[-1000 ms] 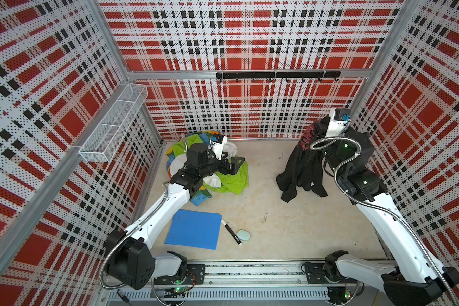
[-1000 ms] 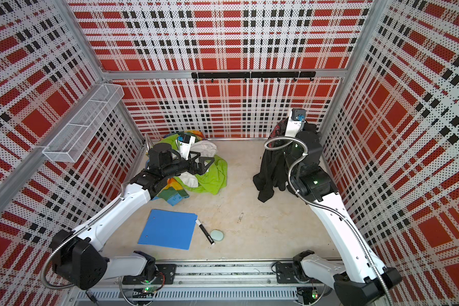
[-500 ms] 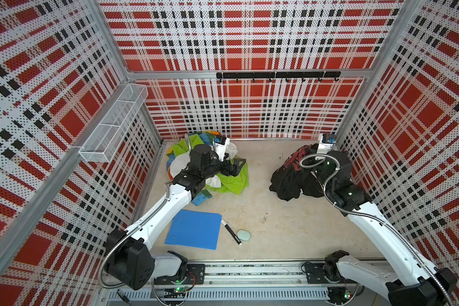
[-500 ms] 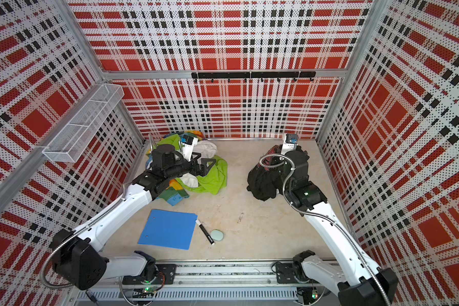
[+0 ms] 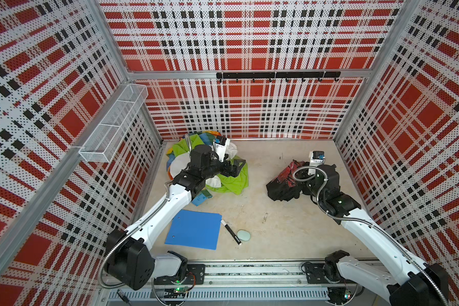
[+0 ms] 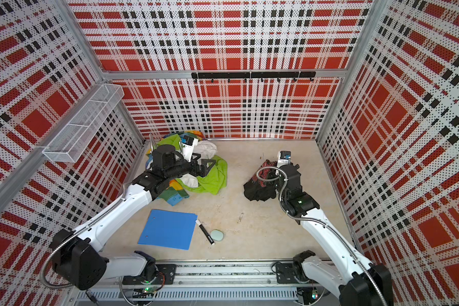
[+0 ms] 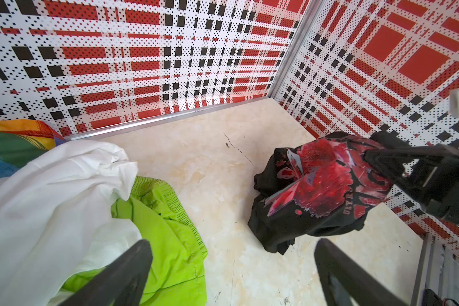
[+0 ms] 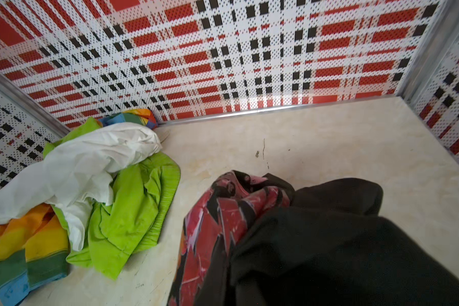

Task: Pick out a specific cloth from the pile

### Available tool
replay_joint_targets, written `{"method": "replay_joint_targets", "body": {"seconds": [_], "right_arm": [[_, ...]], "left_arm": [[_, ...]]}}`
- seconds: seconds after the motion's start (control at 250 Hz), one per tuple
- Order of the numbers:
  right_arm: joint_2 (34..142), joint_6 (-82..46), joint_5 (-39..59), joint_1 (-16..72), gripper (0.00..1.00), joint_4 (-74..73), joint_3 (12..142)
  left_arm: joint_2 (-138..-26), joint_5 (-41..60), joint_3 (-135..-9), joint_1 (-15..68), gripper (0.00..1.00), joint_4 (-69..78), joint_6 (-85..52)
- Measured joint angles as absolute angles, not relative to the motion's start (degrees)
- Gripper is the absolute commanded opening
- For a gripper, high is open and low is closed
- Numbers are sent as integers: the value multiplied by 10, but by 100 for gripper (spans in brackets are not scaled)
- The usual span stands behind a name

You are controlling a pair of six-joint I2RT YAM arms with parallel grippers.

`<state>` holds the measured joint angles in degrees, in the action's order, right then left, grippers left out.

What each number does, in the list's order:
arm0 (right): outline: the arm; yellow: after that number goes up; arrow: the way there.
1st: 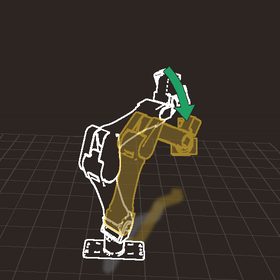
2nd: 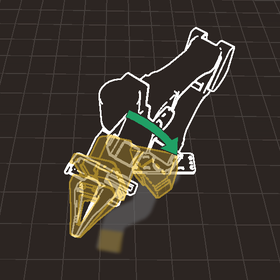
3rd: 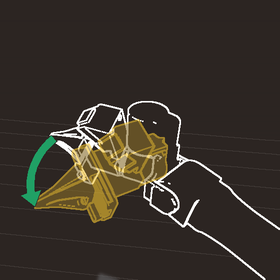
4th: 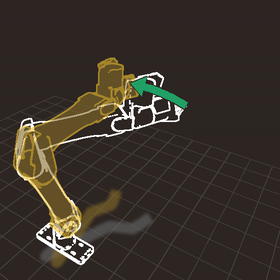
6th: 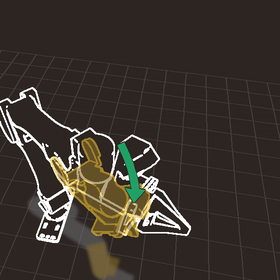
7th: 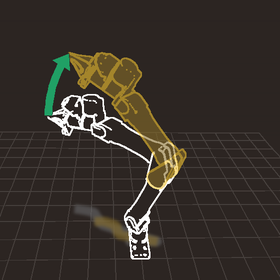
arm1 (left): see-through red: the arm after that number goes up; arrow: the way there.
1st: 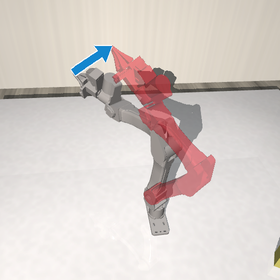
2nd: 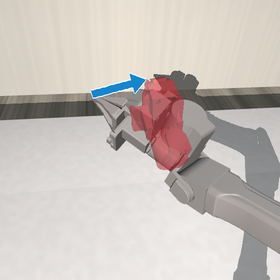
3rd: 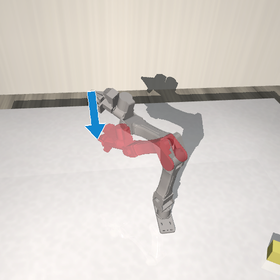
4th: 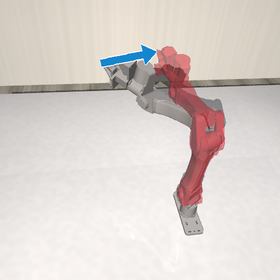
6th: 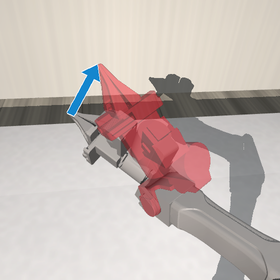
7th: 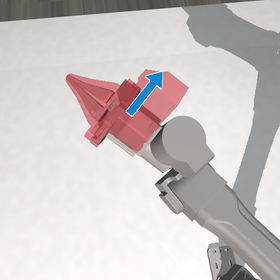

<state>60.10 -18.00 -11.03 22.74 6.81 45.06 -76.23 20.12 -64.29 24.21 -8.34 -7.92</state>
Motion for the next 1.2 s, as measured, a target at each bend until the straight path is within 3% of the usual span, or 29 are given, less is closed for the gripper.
{"method": "replay_joint_targets", "body": {"seconds": [0.364,0.72,0.82,0.944,1.097,1.197], "right_arm": [[722,-222,1,184,0,-3,401],[887,-247,11,153,0,-11,432],[935,-254,18,140,12,-12,463],[969,-253,25,131,19,-15,493],[968,-251,24,129,38,-4,504],[947,-247,17,128,46,20,504]], "left_arm": [[-762,231,-643,242,99,-83,-74],[-762,229,-643,242,99,-83,-74],[-762,229,-643,242,99,-83,-74],[-762,226,-643,242,99,-83,-74],[-762,224,-643,242,99,-83,-74],[-762,222,-643,242,99,-83,-74]]}}
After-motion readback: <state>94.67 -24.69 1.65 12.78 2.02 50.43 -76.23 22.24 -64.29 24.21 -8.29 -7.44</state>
